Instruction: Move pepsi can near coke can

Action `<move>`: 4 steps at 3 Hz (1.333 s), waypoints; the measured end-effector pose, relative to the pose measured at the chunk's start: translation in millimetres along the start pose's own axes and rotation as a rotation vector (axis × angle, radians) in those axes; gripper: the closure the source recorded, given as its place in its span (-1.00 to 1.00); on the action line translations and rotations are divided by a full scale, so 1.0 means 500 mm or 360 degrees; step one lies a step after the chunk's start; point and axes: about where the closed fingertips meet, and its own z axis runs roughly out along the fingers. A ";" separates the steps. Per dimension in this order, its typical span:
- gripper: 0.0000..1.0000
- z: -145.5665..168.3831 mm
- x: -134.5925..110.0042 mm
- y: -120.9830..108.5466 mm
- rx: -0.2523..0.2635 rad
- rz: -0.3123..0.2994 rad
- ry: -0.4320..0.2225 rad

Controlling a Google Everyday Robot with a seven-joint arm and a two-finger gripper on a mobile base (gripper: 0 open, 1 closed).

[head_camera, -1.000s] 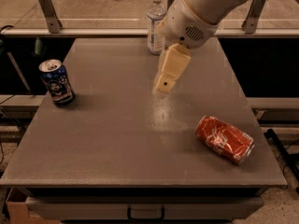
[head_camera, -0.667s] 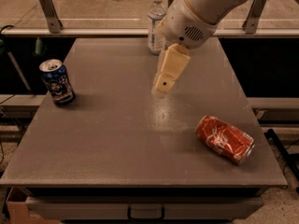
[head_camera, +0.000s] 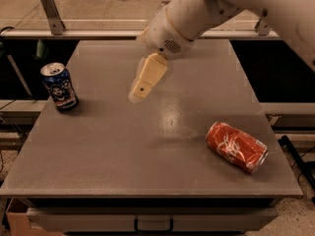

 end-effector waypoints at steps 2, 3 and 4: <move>-1.00 0.183 -0.118 -0.051 -0.0183 -0.0072 -0.0388; -1.00 0.254 -0.170 -0.048 -0.0247 -0.0078 -0.0513; -1.00 0.311 -0.212 -0.036 -0.0294 -0.0049 -0.0594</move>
Offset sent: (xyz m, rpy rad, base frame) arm 0.0553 0.1570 -0.0372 0.3464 0.0729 0.2451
